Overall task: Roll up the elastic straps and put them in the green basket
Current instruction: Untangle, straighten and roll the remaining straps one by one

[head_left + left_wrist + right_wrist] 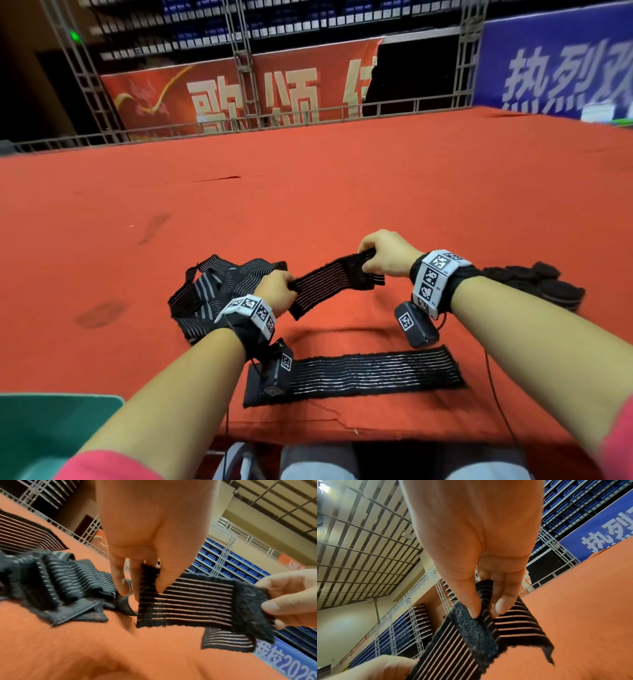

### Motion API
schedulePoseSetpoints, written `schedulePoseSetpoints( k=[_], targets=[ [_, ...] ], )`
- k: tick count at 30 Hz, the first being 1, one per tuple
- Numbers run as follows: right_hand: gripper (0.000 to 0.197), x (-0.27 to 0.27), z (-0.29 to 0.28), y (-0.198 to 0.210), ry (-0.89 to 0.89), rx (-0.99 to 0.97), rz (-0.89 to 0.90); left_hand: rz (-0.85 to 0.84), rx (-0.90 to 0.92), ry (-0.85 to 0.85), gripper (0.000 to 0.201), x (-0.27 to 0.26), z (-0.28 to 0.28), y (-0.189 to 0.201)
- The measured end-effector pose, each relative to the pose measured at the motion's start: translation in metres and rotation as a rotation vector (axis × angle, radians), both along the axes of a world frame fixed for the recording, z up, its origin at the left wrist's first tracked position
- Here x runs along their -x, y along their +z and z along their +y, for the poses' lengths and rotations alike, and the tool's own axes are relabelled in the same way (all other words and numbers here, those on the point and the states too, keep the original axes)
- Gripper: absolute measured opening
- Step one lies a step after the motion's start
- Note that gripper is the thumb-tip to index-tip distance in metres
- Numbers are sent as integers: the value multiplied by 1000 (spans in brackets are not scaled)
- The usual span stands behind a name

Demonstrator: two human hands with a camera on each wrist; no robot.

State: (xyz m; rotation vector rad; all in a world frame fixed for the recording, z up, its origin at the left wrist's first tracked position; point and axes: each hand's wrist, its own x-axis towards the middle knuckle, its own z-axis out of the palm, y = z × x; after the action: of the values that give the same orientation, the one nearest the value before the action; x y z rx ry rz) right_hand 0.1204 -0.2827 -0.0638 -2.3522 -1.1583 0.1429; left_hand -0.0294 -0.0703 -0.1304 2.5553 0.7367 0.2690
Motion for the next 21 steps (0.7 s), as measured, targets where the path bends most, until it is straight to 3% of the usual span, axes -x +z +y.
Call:
schedulePoseSetpoints(
  k=[6,15,21],
  targets=[
    [23,8,-15,-1,-30,94,-41,-108,44,92,4,21,5,7],
    [13,22,-57,-4,-110,201,-141,-201,65,171,2,65,7,19],
    [20,35,-81,-22,-166,294,-169,-359,379,242,11,88,-6,11]
  ],
)
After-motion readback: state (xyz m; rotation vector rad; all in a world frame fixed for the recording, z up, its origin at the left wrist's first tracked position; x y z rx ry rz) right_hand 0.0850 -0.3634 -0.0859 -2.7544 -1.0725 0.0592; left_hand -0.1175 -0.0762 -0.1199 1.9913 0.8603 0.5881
